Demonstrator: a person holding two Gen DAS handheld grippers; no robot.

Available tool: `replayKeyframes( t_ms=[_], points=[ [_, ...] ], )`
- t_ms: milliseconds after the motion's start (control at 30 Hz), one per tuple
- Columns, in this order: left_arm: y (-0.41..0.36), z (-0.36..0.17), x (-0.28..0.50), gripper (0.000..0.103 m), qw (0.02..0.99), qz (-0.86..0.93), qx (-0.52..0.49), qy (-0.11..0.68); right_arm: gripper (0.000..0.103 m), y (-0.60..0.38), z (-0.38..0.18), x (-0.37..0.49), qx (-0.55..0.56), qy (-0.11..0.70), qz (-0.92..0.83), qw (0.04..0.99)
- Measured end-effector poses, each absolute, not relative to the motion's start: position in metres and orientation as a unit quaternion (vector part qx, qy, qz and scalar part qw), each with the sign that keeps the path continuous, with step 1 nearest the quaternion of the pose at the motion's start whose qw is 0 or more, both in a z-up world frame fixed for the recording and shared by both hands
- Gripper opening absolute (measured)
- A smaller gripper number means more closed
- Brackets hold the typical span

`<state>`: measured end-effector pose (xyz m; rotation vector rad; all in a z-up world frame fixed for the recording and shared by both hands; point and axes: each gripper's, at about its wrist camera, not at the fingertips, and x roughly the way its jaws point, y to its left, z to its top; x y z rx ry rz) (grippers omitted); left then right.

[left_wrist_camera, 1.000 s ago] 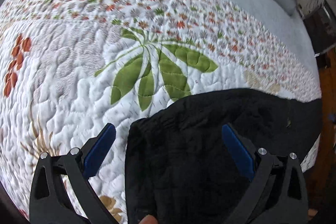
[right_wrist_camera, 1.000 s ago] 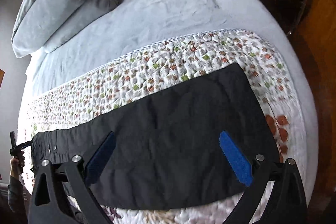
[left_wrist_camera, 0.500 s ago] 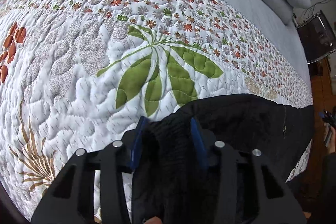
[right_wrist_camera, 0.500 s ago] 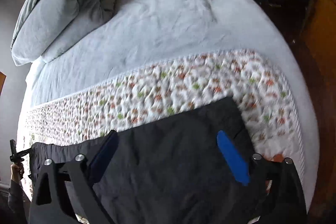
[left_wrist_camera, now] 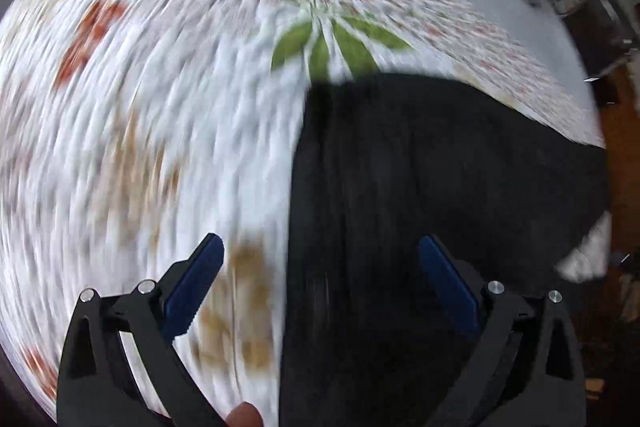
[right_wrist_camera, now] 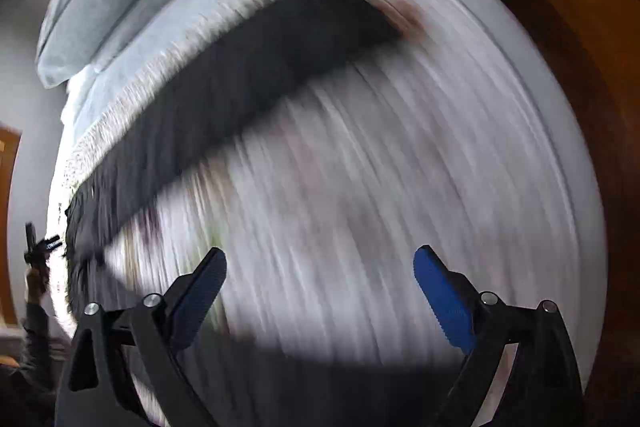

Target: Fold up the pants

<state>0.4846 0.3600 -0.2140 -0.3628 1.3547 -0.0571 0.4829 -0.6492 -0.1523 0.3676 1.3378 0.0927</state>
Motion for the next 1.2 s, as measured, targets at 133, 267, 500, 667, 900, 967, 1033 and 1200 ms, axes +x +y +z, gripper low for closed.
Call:
replayKeyframes(
  t_ms=[133,267,500,667,900,967,1033,1200],
  points=[
    [0.363,-0.215,0.397,0.1,0.751,-0.042,-0.243,0.613,0.096,-0.698,-0.148,0.326,0.244,0.607,-0.013,0.756],
    [0.358,-0.237,0.342,0.1,0.727,-0.057,-0.295,0.617,0.094,-0.722,-0.172,0.26,0.33,0.588,-0.024,0.738],
    [0.362,-0.245,0.318,0.1,0.72,-0.052,-0.357,0.592,0.078,-0.702,-0.197,0.259,0.384,0.556,0.018,0.737],
    [0.363,-0.228,0.309,0.1,0.729,-0.055,-0.354,0.583,0.049,-0.679,-0.185,0.269,0.389,0.536,0.066,0.746],
    [0.357,-0.248,0.315,0.085,0.722,-0.045,-0.343,0.6,0.025,-0.658,-0.196,0.284,0.383,0.541,0.068,0.746],
    [0.353,-0.246,0.312,0.046,0.732,-0.031,-0.304,0.608,0.016,-0.658,-0.194,0.281,0.381,0.534,0.069,0.752],
    [0.357,-0.248,0.307,0.043,0.724,-0.04,-0.333,0.603,0.012,-0.656,-0.192,0.279,0.38,0.529,0.07,0.756],
    [0.363,-0.241,0.293,0.04,0.719,-0.035,-0.339,0.606,0.009,-0.658,-0.179,0.267,0.382,0.519,0.071,0.761]
  ],
)
